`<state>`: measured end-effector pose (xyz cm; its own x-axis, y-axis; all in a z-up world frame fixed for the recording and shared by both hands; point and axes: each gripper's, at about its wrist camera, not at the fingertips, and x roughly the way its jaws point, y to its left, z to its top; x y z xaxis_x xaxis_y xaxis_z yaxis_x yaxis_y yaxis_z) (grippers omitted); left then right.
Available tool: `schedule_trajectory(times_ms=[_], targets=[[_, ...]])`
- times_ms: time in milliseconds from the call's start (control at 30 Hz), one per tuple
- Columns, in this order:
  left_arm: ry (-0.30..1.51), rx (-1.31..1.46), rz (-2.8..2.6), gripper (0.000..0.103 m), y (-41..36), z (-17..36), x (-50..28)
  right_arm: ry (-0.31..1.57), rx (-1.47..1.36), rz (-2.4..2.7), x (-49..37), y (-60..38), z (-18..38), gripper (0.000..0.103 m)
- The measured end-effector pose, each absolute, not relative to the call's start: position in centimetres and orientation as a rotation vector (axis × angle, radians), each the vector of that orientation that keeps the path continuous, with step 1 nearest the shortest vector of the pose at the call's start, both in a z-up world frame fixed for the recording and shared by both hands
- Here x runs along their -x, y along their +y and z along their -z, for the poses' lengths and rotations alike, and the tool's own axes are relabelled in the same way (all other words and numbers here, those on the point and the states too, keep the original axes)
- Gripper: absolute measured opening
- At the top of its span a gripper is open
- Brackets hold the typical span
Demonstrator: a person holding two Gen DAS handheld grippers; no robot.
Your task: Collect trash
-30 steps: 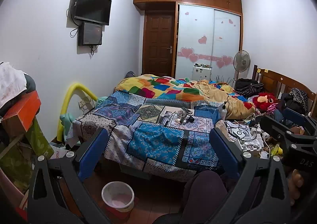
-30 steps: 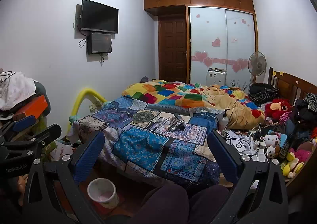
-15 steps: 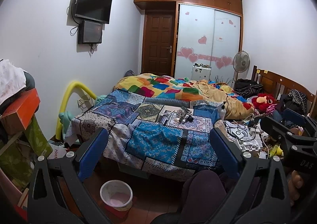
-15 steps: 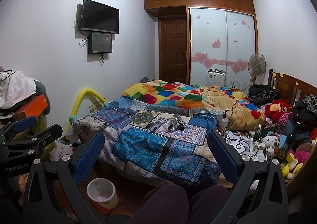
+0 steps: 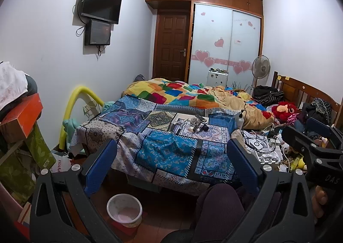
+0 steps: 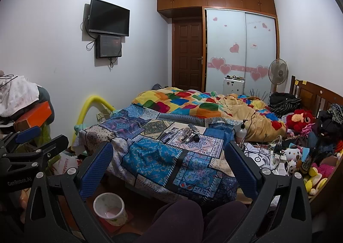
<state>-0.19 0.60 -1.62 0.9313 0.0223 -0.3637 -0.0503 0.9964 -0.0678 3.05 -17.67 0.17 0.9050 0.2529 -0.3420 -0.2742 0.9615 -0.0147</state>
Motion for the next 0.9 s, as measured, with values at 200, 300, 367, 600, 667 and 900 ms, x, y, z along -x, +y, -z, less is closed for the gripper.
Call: schedule_trajectory(times_ms=[200, 300, 367, 600, 667, 900], targets=[[0.374, 0.08, -0.036, 0.103, 0.51, 1.67, 0.12, 0.345, 0.063, -0.272, -3.07, -17.76, -0.36, 0.103], [0.375, 0.08, -0.036, 0.103, 0.56, 1.63, 0.1, 0.346, 0.063, -0.272, -3.08, -17.78, -0.33, 0.103], [0.374, 0.081, -0.036, 0.103, 0.58, 1.63, 0.1, 0.345, 0.063, -0.272, -3.04, -17.81, -0.29, 0.103], [0.374, 0.087, -0.037, 0.103, 0.78, 1.7, 0.13, 0.344, 0.065, -0.272, -2.98, -17.82, -0.28, 0.103], [0.374, 0.087, -0.037, 0.103, 0.61, 1.79, 0.17, 0.345, 0.065, -0.271, -3.08, -17.75, -0.32, 0.103], [0.375, 0.09, -0.037, 0.103, 0.91, 1.85, 0.13, 0.348, 0.062, -0.27, -3.14, -18.0, -0.42, 0.103]])
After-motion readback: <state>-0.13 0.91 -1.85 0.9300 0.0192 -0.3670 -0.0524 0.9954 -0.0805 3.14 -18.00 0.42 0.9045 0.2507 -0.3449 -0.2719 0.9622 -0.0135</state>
